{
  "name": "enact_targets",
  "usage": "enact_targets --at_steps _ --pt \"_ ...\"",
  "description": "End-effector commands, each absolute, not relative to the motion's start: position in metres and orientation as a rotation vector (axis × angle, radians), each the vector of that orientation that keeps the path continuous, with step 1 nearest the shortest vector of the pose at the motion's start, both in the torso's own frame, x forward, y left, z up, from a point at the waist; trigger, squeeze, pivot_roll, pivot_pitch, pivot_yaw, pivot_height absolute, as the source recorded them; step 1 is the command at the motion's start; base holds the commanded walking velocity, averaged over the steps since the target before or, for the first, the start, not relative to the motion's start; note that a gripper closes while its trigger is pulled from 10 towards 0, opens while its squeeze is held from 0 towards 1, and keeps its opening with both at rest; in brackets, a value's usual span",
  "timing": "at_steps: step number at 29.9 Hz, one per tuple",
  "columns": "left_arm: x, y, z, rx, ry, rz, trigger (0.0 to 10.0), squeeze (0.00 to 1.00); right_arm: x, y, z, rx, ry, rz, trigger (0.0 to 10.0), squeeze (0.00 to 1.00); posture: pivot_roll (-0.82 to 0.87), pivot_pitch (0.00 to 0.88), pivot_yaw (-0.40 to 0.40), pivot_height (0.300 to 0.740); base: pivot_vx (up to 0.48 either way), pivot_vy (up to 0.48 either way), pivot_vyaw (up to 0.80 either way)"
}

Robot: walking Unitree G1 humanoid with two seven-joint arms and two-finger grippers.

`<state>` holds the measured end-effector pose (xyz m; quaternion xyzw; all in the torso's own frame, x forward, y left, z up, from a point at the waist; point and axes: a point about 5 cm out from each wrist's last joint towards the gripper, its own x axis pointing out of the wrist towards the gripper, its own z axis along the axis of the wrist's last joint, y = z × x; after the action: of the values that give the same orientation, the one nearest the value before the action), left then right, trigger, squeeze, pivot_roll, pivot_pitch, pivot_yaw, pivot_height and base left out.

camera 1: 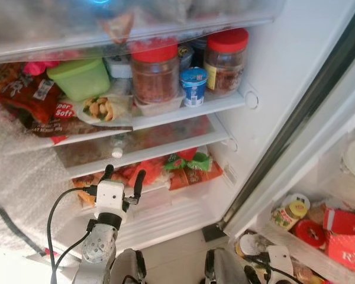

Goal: Restocking fridge

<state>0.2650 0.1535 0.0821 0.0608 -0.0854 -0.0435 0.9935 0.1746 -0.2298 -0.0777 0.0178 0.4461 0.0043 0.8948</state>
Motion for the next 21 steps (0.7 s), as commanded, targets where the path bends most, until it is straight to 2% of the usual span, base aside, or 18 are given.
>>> enact_targets --at_steps 1,21 --pt "0.2615 0.1526 0.0782 0.130 -0.147 -0.090 10.0 0.00 0.1643 -0.2252 -0.0837 0.064 0.966 0.010 10.0 0.00 0.01 0.109 0.001 0.628 -0.322 0.000 0.00" --pt "0.2610 0.1518 0.0801 0.123 -0.135 -0.087 10.0 0.00 0.1643 -0.2264 -0.0837 0.065 0.967 -0.003 10.0 0.00 0.01 0.109 -0.001 0.628 -0.312 0.000 0.00"
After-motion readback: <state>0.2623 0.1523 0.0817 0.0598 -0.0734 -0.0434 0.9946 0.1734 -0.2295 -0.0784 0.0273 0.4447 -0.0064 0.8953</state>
